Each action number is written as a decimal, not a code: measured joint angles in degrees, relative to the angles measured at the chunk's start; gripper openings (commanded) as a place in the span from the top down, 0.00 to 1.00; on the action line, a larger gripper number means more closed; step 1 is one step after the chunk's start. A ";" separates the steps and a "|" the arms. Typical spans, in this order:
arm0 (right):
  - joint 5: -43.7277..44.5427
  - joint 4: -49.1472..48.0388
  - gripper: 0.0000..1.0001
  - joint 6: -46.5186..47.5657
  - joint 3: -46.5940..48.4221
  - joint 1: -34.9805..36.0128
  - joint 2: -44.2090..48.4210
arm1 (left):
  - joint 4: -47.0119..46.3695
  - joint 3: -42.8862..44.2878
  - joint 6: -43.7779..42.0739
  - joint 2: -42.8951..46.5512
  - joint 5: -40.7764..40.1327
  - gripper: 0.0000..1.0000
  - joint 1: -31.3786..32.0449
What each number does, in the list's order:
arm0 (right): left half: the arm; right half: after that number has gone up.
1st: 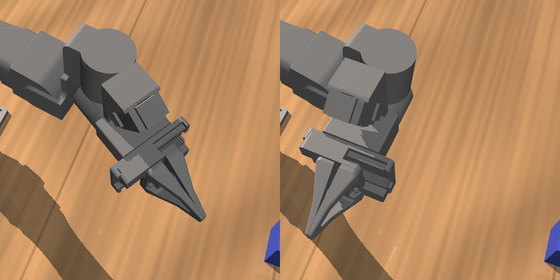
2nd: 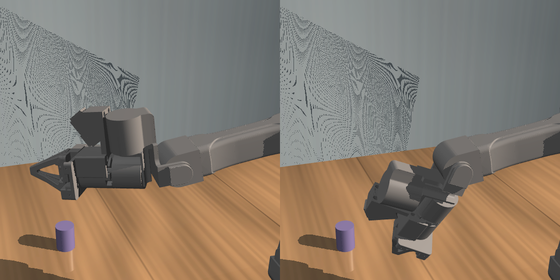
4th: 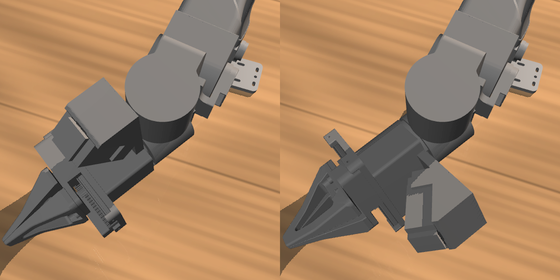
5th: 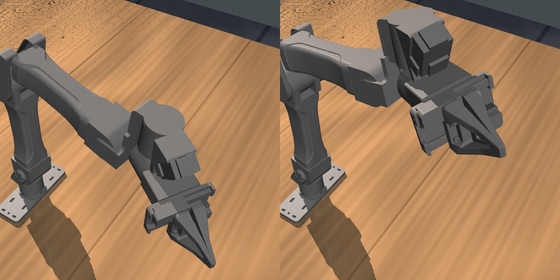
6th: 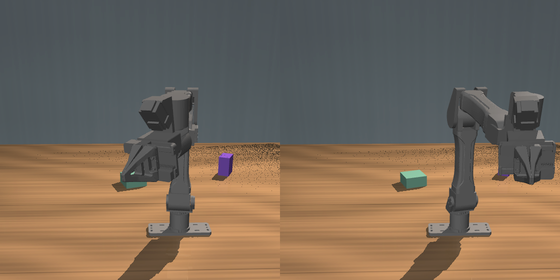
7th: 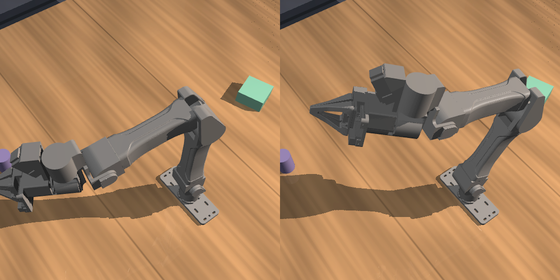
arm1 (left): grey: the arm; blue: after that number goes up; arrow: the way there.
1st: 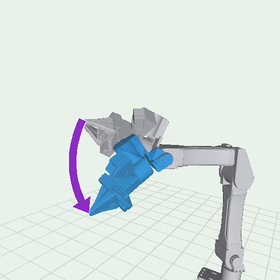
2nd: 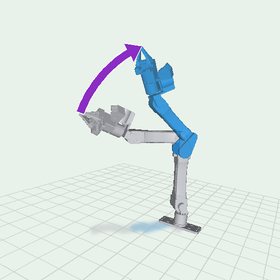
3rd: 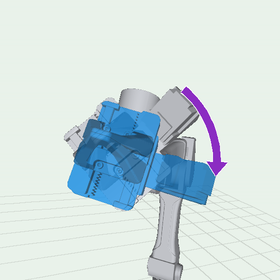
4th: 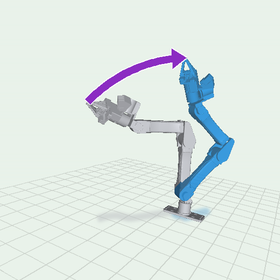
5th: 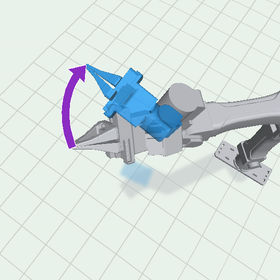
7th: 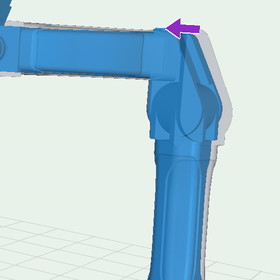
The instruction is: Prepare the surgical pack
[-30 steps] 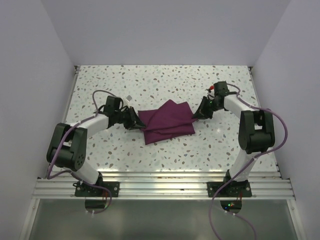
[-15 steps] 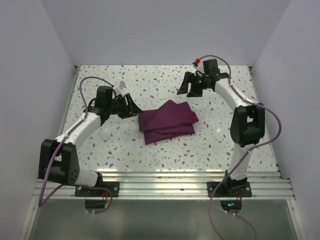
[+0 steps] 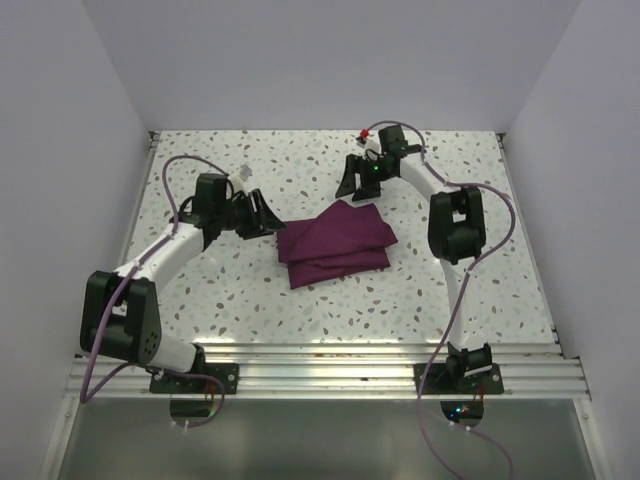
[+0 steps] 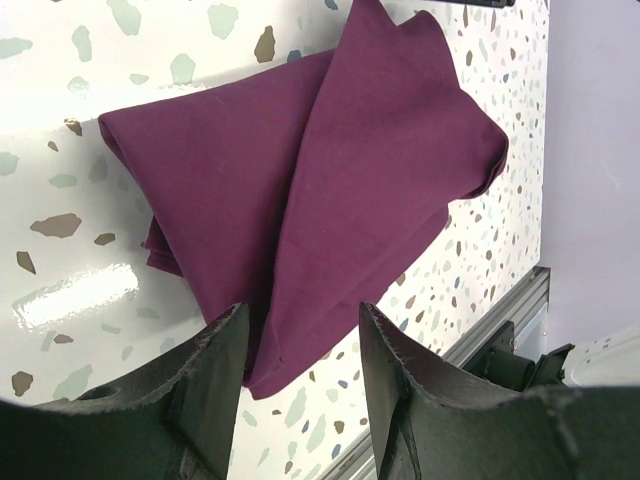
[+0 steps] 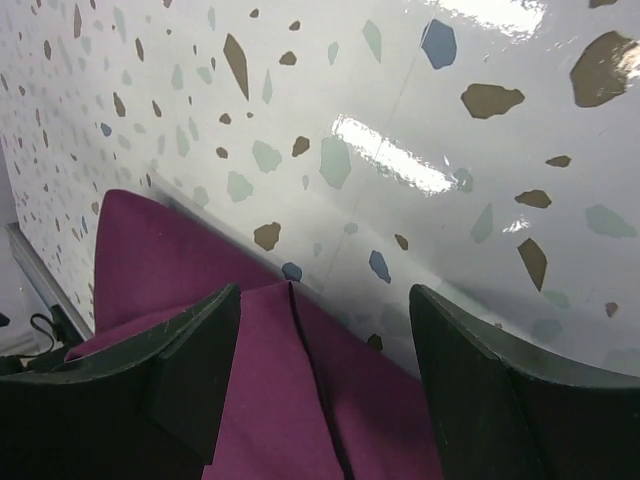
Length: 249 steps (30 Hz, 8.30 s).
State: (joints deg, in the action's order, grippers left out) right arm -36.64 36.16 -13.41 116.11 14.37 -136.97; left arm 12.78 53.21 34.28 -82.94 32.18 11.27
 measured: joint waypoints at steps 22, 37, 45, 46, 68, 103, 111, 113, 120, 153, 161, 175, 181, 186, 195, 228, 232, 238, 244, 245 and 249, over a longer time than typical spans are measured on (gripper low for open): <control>-9.42 -2.75 0.69 -2.43 0.04 3.21 -1.51 | -0.22 -0.55 0.39 -1.73 0.61 0.49 -0.81; -8.81 -2.78 0.98 -8.83 -19.74 4.07 18.12 | 2.80 4.09 2.40 -1.49 0.68 0.50 -4.26; -11.08 -3.61 0.73 -11.26 -43.25 7.19 45.31 | 2.78 6.71 4.59 -1.60 2.45 0.53 -4.39; -11.30 -3.23 0.66 -11.23 -46.77 7.63 47.60 | 2.80 6.71 4.68 -1.73 2.73 0.53 -4.39; -13.46 -17.51 0.93 -21.73 -40.39 3.89 24.52 | -15.30 9.44 14.84 -25.62 15.28 0.86 8.66; 4.39 -6.71 0.91 -16.65 -49.18 1.16 26.05 | 20.72 -3.74 -8.39 9.38 -12.79 0.72 -1.90; 4.46 -2.19 0.91 -18.43 -24.81 2.75 11.06 | 25.55 -5.14 -4.74 16.81 -20.90 0.66 6.56; 4.37 -1.88 0.90 -19.63 -15.30 3.30 5.88 | 26.88 -5.11 -3.87 17.33 -22.69 0.63 7.61; 5.73 2.03 0.63 -23.89 10.43 5.49 -6.49 | 30.67 -0.66 -3.48 15.26 -28.98 0.58 10.01; 8.85 -2.73 0.27 -16.15 -64.08 -9.49 49.99 | 35.56 24.65 -13.53 -24.96 -59.93 0.56 39.45; 8.59 -4.50 0.27 -16.90 -63.67 -6.36 49.81 | 35.06 23.91 -13.49 -24.94 -60.96 0.86 39.50; 6.91 -10.82 0.28 -22.67 -62.34 2.91 41.94 | 40.11 29.90 -13.94 -24.94 -60.67 0.96 39.47; 6.43 -12.48 0.28 -24.15 -59.67 3.74 39.58 | 40.52 31.15 -14.05 -24.96 -60.37 0.92 39.47; 6.38 -13.68 0.28 -25.38 -58.82 5.03 39.30 | 40.04 30.38 -14.47 -24.96 -59.87 1.00 39.39; 3.93 -19.69 0.46 -30.56 -58.58 10.16 36.04 | 40.13 30.32 -14.49 -24.09 -58.29 1.00 39.21; 12.31 -79.41 1.00 -63.19 -66.62 22.93 21.66 | 40.00 29.90 -19.54 -20.55 -51.98 1.00 37.51; 14.58 -79.82 1.00 -63.08 -65.88 22.86 20.46 | 38.95 28.52 -20.00 -20.48 -51.76 1.00 37.27; 12.96 -78.03 0.95 -60.13 -64.04 17.88 20.02 | 35.32 26.56 -20.00 -18.99 -50.29 1.00 37.59; 11.39 -78.03 0.92 -60.00 -59.65 17.07 16.90 | 34.12 26.40 -20.11 -18.51 -50.36 0.94 37.59; 11.39 -77.35 0.91 -59.63 -59.52 17.07 17.03 | 34.23 26.40 -20.09 -18.51 -50.31 0.83 37.59; 11.41 -71.43 0.85 -56.72 -58.86 16.65 18.53 | 34.91 26.71 -19.45 -18.51 -49.53 0.63 37.03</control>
State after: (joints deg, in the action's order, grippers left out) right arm -25.23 -35.27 -70.13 57.25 31.03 -118.43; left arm 47.68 79.92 14.83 -101.45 -17.34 48.29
